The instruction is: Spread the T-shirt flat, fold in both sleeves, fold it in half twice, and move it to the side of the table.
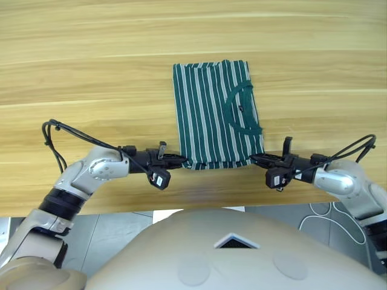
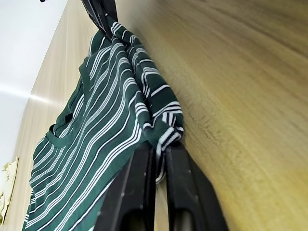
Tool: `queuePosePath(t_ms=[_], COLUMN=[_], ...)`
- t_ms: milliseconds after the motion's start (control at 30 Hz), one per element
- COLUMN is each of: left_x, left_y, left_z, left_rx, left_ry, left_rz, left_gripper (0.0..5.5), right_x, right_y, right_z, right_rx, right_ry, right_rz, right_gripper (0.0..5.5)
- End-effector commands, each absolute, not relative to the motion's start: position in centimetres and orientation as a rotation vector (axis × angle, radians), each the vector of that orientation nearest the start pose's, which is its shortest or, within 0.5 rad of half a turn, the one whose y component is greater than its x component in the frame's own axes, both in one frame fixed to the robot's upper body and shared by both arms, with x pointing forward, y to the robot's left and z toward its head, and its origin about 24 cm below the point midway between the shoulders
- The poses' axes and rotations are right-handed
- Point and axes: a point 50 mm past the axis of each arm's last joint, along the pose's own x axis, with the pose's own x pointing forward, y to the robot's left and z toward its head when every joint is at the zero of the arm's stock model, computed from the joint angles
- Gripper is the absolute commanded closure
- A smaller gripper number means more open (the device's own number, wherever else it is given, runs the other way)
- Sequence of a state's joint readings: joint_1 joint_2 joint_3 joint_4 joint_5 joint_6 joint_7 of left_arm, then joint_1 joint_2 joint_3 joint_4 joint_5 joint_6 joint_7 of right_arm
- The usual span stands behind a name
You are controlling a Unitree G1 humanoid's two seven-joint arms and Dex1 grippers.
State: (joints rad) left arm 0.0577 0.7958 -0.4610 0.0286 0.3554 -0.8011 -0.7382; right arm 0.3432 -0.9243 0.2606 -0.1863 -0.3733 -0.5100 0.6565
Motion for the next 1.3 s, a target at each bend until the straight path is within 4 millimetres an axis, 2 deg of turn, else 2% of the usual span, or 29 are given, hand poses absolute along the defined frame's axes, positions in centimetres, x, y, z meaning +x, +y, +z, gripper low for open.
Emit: queuePosePath(t_ms=[33,167,367,600,700,800,900,1100,1300], left_x=[16.3,15.9,14.7,11.9,11.5,14.0,16.3,21.8,23.7], left_y=[16.4,16.9,18.0,18.5,18.1,17.9,18.1,18.6,18.5], left_z=[2.5,3.5,4.2,5.3,6.2,5.7,4.9,5.0,5.2], left_rx=[1.065,1.020,0.977,0.787,0.647,0.621,0.635,0.569,0.515], left_ry=[-0.171,-0.195,-0.189,-0.201,-0.237,-0.219,-0.181,-0.196,-0.206], left_rz=[-1.565,-1.558,-1.605,-1.670,-1.661,-1.521,-1.401,-1.048,-0.921], left_gripper=[5.35,5.36,5.36,5.36,5.36,5.36,5.36,5.36,5.36], right_x=[12.5,12.8,11.1,9.2,8.8,9.7,11.5,16.9,19.8], right_y=[-20.9,-20.9,-20.9,-21.1,-20.9,-20.9,-21.3,-22.0,-21.9], right_z=[2.2,4.0,6.1,8.1,8.6,8.3,7.9,8.1,9.0], right_rx=[-1.108,-1.091,-1.070,-0.988,-0.955,-0.966,-1.000,-1.101,-1.128], right_ry=[0.239,0.159,0.065,-0.015,-0.056,-0.052,-0.034,-0.033,-0.090], right_rz=[1.375,1.309,1.373,1.428,1.445,1.398,1.295,0.984,0.824], right_gripper=[5.50,5.50,5.50,5.50,5.50,5.50,5.50,5.50,5.50])
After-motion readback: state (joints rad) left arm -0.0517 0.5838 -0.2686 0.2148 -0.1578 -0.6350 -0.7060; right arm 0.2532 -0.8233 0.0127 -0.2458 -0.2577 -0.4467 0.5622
